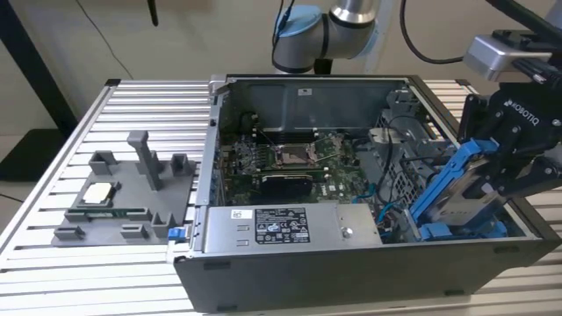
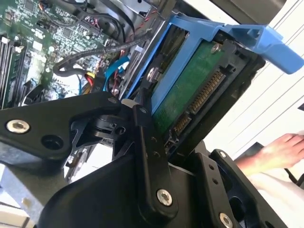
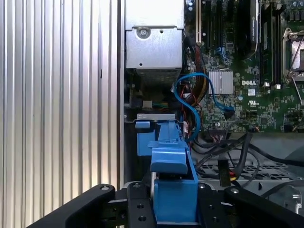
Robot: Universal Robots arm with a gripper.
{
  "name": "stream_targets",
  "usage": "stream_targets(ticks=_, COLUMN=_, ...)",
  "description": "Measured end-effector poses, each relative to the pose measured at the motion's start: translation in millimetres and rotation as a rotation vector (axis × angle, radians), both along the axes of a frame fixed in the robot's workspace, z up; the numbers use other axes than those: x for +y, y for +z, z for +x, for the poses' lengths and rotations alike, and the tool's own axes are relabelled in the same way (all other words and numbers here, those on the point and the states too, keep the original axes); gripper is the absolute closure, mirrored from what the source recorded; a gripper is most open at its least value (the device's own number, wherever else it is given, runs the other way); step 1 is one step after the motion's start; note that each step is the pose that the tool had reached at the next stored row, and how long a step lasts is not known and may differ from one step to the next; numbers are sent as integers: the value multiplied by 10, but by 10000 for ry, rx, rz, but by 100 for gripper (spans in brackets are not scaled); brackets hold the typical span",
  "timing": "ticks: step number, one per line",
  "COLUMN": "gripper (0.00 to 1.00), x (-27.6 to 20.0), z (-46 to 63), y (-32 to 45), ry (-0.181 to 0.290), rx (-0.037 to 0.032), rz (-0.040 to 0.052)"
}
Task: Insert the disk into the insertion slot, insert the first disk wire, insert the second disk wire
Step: 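Insert the disk into the insertion slot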
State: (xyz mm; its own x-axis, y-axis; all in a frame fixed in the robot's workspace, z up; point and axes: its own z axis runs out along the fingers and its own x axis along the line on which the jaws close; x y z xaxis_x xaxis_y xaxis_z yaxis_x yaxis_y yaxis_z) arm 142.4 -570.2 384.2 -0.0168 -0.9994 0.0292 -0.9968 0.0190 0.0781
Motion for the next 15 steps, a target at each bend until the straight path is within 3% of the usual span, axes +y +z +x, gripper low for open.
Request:
stream_targets(ticks=6, gripper=66, x=1, z=0, y=-22, ry=0, rx=19, rz=-28)
stream_targets(ticks=7, gripper=60, x=1, z=0, y=-17, ry=0, rx=33, rz=-46)
stream_targets(ticks=11, gripper=60, x=1, z=0, y=44, ry=0, rx=66, rz=-85)
stream_targets(ticks=15, gripper=60, x=0, z=0, y=51, ry=0, rx=68, rz=-91)
